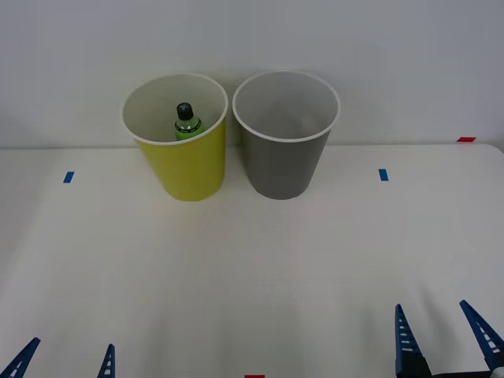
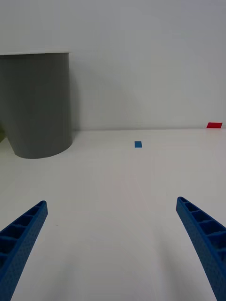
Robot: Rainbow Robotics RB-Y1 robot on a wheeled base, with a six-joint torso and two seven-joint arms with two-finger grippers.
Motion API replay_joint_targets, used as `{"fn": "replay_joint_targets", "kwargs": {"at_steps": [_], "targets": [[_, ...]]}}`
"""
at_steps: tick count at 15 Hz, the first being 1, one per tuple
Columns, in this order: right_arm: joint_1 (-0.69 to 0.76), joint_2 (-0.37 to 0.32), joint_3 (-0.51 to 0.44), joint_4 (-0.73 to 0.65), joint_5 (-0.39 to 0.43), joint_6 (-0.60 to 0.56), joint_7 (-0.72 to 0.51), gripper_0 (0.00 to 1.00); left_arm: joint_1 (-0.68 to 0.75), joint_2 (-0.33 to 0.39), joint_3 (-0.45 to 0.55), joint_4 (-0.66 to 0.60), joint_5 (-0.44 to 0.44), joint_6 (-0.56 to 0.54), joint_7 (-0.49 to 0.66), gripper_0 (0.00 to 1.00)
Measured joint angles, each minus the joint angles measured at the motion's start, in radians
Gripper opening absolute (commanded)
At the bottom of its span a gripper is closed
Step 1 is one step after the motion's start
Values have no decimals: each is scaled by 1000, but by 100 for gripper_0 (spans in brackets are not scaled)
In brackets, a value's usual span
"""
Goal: Put cans in the gray bin and PET bottles in the light green bin.
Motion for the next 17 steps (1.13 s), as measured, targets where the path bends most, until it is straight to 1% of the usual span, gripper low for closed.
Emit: {"fn": "replay_joint_targets", "kwargs": {"at_steps": [17], "targets": [[0,0,0,0,0,0,0,95,0,0,0,0,0,0,0,100]]}}
